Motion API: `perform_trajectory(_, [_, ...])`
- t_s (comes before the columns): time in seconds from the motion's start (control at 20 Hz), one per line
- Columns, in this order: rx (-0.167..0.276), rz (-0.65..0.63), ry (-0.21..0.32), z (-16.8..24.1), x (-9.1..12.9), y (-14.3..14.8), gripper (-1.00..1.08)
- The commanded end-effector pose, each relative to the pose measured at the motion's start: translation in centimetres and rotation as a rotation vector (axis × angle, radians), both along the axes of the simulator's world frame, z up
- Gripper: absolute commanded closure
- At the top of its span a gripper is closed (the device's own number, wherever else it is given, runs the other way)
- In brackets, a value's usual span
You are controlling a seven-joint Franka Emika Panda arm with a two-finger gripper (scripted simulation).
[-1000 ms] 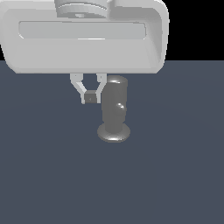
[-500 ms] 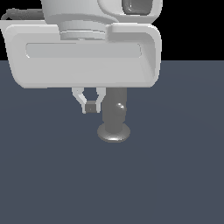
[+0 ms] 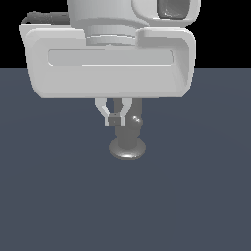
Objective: Turn on the faucet by rotating a designated handle.
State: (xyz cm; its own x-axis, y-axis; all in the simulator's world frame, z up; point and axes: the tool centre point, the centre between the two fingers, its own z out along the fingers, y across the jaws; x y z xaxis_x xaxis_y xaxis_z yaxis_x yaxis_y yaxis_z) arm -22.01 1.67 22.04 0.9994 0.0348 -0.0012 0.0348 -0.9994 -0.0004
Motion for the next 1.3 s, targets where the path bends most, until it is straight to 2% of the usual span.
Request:
perform_trajectory(0.0, [0.000,-0.003,-0.001,0.0,0.3,-1.3,1.08])
perform_trajectory(1.25, [0.000,-0.003,-0.001,0.0,2.6,-12.4,1.08])
